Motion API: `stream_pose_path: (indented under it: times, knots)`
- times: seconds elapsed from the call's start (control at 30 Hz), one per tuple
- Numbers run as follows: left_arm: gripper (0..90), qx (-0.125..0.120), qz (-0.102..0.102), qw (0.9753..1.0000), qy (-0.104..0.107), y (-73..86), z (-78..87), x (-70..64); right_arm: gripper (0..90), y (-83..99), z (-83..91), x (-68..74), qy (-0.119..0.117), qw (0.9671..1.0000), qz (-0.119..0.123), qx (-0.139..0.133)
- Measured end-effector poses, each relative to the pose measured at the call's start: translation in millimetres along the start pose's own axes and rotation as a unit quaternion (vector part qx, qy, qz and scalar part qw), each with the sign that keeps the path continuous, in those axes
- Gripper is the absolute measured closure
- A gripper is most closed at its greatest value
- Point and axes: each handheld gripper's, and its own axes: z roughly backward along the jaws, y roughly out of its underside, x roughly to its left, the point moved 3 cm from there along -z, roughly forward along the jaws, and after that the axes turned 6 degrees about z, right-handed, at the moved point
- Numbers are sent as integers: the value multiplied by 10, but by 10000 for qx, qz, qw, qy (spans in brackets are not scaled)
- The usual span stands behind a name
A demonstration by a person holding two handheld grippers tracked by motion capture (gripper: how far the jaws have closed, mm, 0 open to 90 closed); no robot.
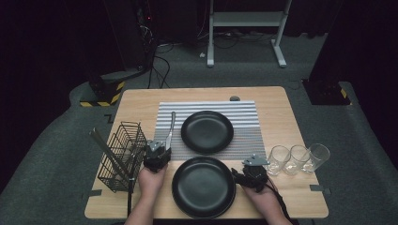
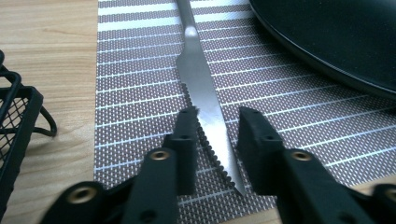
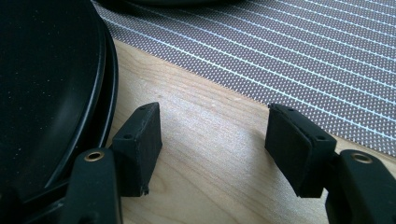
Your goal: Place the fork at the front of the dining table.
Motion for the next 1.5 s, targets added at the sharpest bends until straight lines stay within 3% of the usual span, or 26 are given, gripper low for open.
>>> stream_pose_path:
  times: [0.17, 0.27, 0.33, 0.43, 0.83, 1.1, 1.27, 1.33, 1.5]
  knots:
    - [578, -45, -73, 10000, 18, 7, 13, -15, 361, 0, 0, 0, 0, 10000, 1, 0]
    - [545, -140, -231, 9996, 25, 22, 40, -51, 361, 0, 0, 0, 0, 10000, 1, 0]
    - [574, -279, -349, 9990, 86, 40, 77, -72, 360, 0, 0, 0, 0, 10000, 1, 0]
    - [564, -464, -341, 9982, 177, 53, 118, -75, 361, 0, 0, 0, 0, 10000, 2, -1]
    - [524, -729, -525, 9944, 556, 71, 314, -115, 361, 0, 0, 0, 0, 10000, 2, 0]
    - [489, -922, -616, 9916, 664, 49, 440, -141, 361, 0, 0, 0, 0, 10000, 2, 0]
    - [467, -979, -552, 9910, 723, 9, 507, -166, 360, 0, 0, 0, 0, 10000, 1, 1]
    - [446, -1054, -528, 9895, 836, -8, 537, -176, 360, 0, 0, 0, 0, 10000, 3, 0]
    - [435, -1237, -636, 9870, 802, -42, 623, -223, 361, 0, 0, 0, -1, 10000, 2, 0]
